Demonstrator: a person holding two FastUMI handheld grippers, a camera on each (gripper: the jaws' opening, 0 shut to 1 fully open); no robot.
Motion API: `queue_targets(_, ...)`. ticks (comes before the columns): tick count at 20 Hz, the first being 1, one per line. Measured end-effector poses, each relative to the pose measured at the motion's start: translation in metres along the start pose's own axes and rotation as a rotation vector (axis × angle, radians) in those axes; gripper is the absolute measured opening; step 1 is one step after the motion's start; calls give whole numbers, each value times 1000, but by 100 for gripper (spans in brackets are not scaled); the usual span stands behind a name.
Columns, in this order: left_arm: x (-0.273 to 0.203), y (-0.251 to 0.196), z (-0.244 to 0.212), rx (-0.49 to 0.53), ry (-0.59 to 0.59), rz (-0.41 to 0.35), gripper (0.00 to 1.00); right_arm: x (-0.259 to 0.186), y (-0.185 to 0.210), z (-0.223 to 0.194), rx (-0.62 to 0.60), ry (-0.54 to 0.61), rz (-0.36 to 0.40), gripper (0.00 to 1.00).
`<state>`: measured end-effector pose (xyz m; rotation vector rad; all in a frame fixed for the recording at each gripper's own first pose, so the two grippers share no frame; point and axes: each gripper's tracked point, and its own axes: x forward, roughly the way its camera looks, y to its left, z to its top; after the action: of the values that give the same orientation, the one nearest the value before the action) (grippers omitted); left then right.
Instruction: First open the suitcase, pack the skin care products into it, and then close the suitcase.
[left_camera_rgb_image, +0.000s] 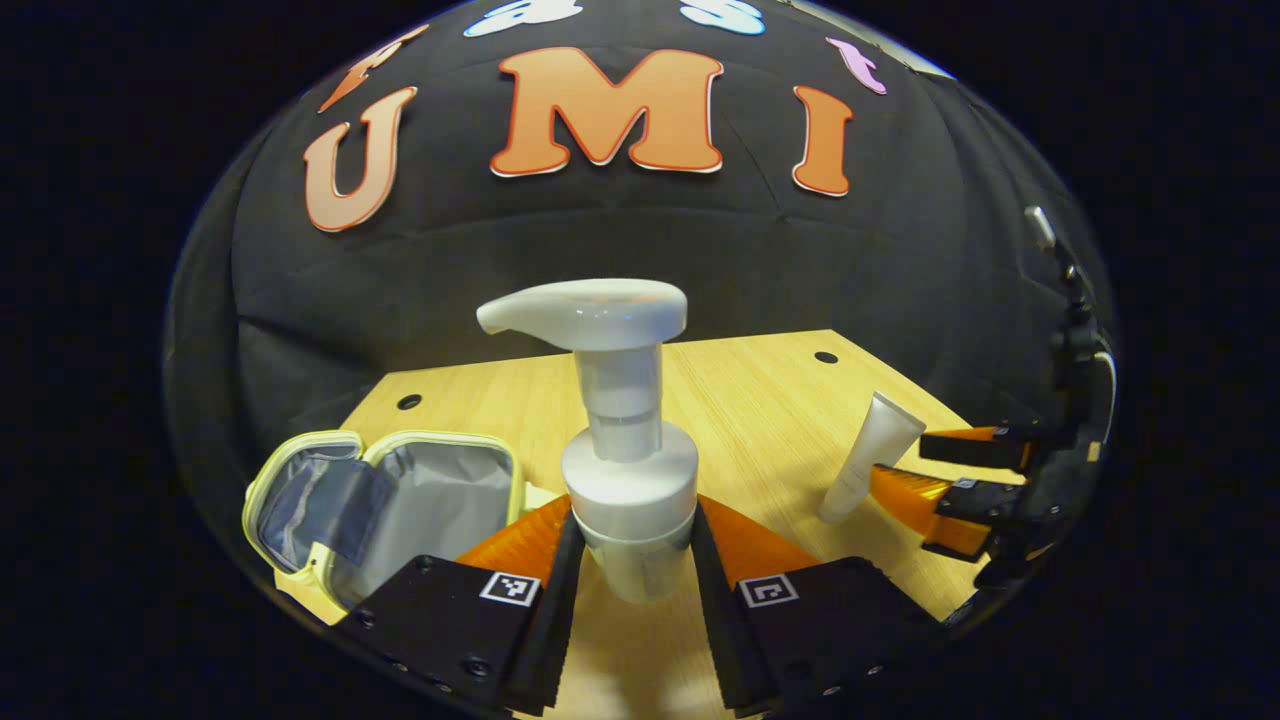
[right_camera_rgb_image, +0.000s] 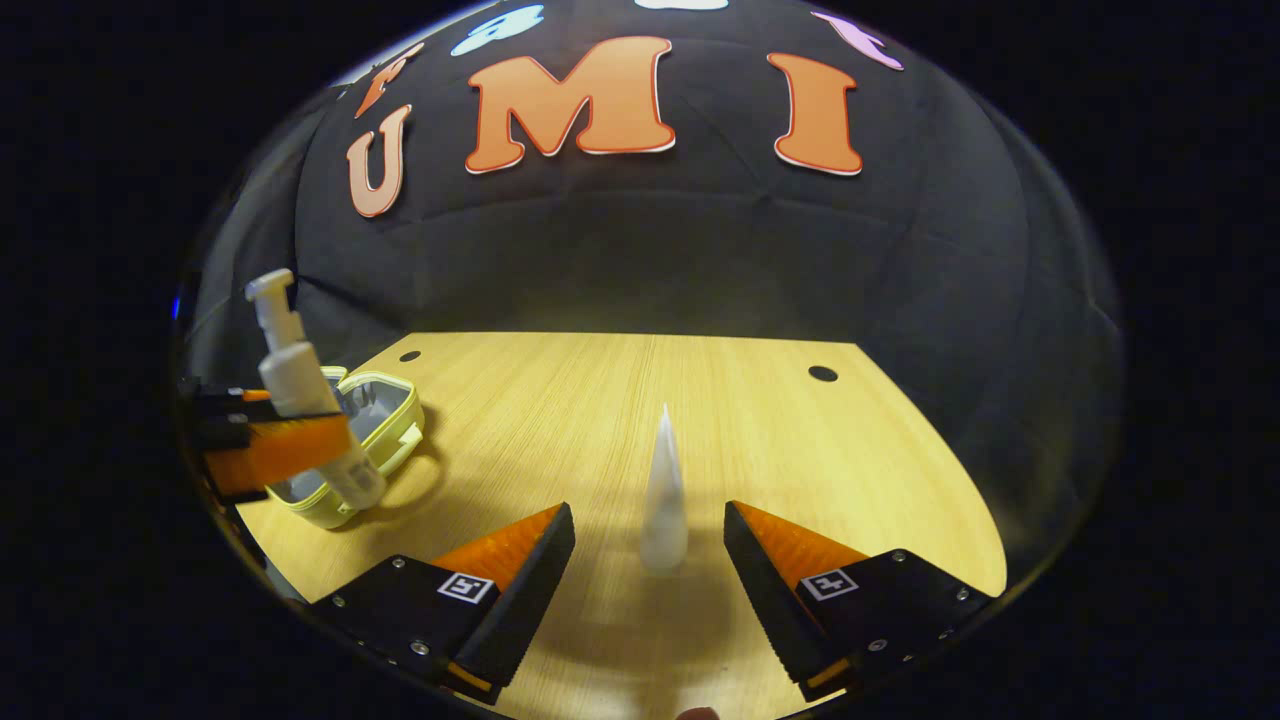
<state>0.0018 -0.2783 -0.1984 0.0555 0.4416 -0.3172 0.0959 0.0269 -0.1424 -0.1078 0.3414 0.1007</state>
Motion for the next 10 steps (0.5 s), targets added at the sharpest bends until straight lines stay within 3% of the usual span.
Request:
queue_targets(4, -31, 33, -3, 5, 25, 12, 58, 23, -6, -25, -4, 77, -34, 96)
queue_targets(9, -50, 63, -12, 18, 44, 43, 58, 48, -6, -42, 15, 140, -26, 96)
queue_targets(10, -51, 68, -16, 17, 49, 48, 58, 54, -8, -44, 1, 148, -32, 92)
